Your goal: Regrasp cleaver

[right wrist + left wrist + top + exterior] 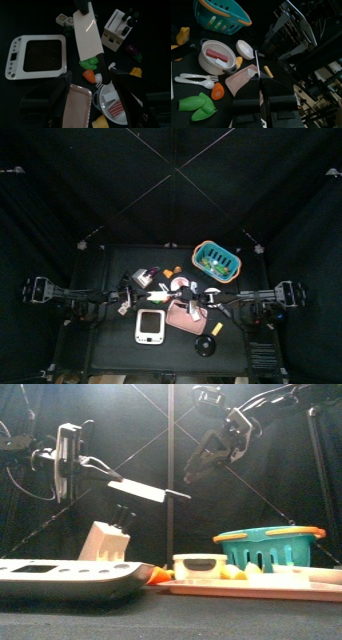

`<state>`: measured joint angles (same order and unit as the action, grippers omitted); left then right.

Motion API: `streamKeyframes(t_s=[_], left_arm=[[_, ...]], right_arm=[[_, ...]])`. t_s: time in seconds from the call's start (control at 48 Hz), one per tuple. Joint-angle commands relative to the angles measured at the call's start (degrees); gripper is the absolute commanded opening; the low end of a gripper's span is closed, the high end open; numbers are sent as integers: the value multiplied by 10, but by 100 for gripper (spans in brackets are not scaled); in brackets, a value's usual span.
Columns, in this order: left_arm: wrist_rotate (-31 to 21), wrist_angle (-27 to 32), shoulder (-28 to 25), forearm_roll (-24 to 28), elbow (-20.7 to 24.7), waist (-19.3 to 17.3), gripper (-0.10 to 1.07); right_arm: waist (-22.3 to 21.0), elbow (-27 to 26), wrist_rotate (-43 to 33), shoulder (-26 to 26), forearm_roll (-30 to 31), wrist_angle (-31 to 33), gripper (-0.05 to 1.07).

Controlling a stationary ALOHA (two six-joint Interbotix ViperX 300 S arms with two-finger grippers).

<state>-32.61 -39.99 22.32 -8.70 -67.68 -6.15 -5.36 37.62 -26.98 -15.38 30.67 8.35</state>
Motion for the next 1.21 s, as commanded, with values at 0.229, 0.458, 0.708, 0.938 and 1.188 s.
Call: streamKeyframes(t_s=[0.229,0.458,0.708,0.938,1.188], left_arm=[[33,-10,4,75,4,-2,26],[98,-25,4,185,4,-16,26],[159,-25,4,185,3,-18,26],[167,-25,4,186,4,-15,26],[167,-25,3,185,4,-11,26]], right_arm=[[-62,68,3,-47,-96,-161,93],[-25,71,2,-39,-142,-181,93],[18,69,-1,-47,-254,-172,93],[17,55,6,-28,-276,-120,93],[16,40,1,1,-229,-123,93]])
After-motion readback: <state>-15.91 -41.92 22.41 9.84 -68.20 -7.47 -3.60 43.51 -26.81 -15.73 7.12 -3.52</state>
